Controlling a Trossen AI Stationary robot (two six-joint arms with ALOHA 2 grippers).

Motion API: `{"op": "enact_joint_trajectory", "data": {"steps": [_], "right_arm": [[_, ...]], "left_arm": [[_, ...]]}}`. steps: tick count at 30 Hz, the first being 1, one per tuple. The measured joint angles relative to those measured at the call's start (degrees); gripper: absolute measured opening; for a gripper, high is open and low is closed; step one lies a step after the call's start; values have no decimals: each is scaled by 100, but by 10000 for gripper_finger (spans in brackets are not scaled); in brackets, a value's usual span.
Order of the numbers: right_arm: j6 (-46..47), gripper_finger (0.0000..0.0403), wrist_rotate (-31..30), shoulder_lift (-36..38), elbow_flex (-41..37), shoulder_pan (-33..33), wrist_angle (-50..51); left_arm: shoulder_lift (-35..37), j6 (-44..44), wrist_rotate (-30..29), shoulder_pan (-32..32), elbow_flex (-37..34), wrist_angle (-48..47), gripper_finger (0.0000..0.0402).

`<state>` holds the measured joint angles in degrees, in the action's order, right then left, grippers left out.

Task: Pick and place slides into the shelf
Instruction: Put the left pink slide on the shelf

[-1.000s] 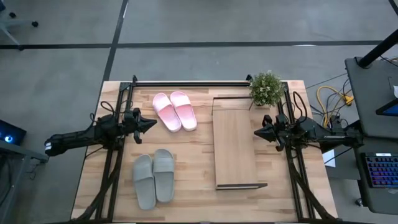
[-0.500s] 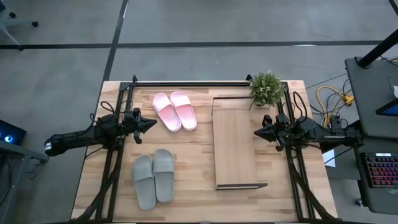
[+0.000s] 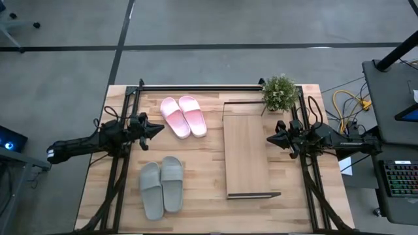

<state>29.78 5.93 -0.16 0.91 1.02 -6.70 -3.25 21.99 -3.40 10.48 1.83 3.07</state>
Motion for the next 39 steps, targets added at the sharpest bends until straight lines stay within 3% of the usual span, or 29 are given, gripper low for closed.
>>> {"op": "enact_joint_trajectory", "data": {"steps": [11,16,22,26,31,34,39], "right_arm": [[79,8,-1319,-2,0,0,-590],[104,8,-1480,0,0,0,-968],[244,15,-2528,-147,0,2,-988],[685,54,-2467,-360,0,2,-1080],[1773,138,-1833,-658,300,0,-1246],[1822,183,-1733,-924,610,0,-1226],[1361,222,-1762,-1450,1286,0,-1245]], "left_arm": [[-2,12,-284,0,0,400,0],[0,292,-353,0,0,777,0],[-168,652,-730,0,-9,1024,9],[-456,795,-880,0,4,1448,46],[-1102,1134,-967,0,7,2805,120],[-1589,1945,-1296,2,13,3925,155],[-2382,1676,-1303,0,150,5103,172]]}}
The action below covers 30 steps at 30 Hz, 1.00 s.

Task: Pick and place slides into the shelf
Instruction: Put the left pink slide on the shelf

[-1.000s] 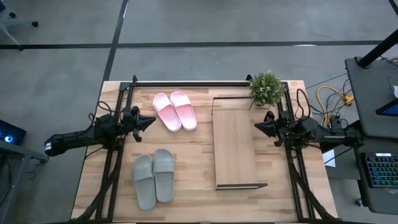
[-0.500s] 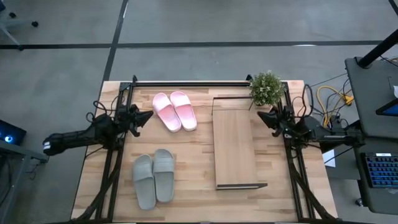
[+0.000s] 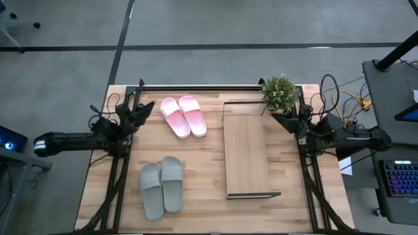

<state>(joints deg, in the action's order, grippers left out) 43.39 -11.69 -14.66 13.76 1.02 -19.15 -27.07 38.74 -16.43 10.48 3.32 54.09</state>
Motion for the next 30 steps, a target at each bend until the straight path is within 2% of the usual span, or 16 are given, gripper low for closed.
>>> {"op": "enact_joint_trajectory", "data": {"steps": [4,8,12,17,19,25,30], "right_arm": [[-375,232,-11,-553,490,0,94],[-393,233,-5,-1102,994,0,584],[-397,231,8,-1530,1290,0,706],[-308,231,20,-1961,1436,0,694],[-260,229,100,-2086,1440,0,712],[102,227,180,-2386,1407,-2,700],[204,226,184,-2562,1407,-2,693]], "left_arm": [[-474,-491,225,0,378,86,173],[-768,-1007,702,0,941,-129,173],[-1029,-1394,815,2,1760,-1474,173],[-1368,-2255,844,0,3077,-4238,173],[-1530,-2551,756,0,3554,-5041,173],[-1879,-3419,557,2,4575,-5999,173],[-2096,-3775,55,2,4965,-6461,173]]}}
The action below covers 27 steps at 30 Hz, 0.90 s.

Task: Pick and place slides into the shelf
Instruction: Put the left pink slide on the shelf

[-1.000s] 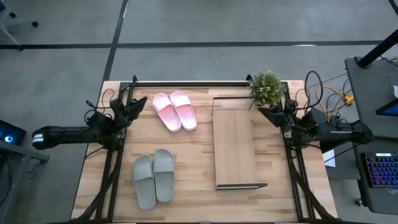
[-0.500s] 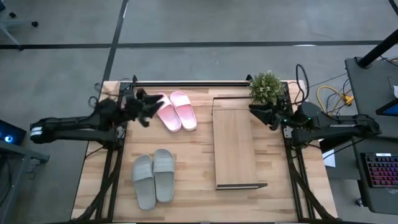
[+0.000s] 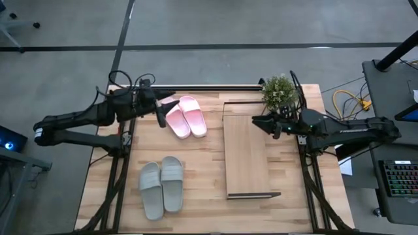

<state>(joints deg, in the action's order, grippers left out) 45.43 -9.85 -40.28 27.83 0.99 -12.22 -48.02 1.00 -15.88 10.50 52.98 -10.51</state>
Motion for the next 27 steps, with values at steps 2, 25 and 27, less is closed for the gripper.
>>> {"op": "enact_joint_trajectory", "data": {"steps": [2,25,27], "right_arm": [[2,226,1,-35,-1,0,3],[-48,226,143,-32,-6,0,2],[-51,226,142,-34,-6,0,2]], "left_arm": [[-84,-103,-204,0,67,-214,173],[-1742,-327,-1336,-4,45,-2266,173],[-1967,-327,-1336,-4,44,-2419,173]]}}
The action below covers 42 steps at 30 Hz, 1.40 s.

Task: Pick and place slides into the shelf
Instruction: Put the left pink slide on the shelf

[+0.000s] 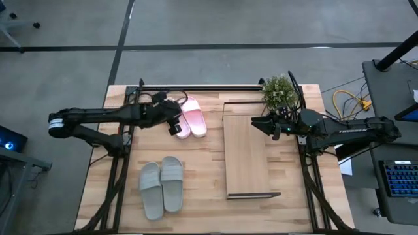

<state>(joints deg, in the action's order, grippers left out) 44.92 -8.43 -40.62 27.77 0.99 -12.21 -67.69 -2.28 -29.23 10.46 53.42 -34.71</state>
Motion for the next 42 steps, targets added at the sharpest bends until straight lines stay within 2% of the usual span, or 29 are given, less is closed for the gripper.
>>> {"op": "enact_joint_trajectory", "data": {"steps": [3,10,14,19,22,25,29,36,42], "right_arm": [[-12,226,0,0,0,0,0],[-12,226,-2,2,0,0,0],[-12,226,-4,2,0,0,0],[-12,226,-13,2,0,0,0],[-39,226,-13,2,0,0,0],[-56,226,-13,2,-1,1,1],[-57,226,-13,2,-2,0,2],[-54,226,-13,2,-2,1,12],[-54,226,-13,2,-2,2,108]], "left_arm": [[-334,28,-55,0,-1,-161,173],[-925,32,-976,4,3,-383,173],[-976,234,-984,14,1,-744,173],[-717,687,51,357,1,-783,173],[-489,750,409,669,2,-798,173],[-254,791,826,1127,71,-840,173],[-117,797,1680,1929,180,-851,173],[-619,752,3193,3288,645,-1745,173],[-1260,135,3557,3753,1145,-2027,173]]}}
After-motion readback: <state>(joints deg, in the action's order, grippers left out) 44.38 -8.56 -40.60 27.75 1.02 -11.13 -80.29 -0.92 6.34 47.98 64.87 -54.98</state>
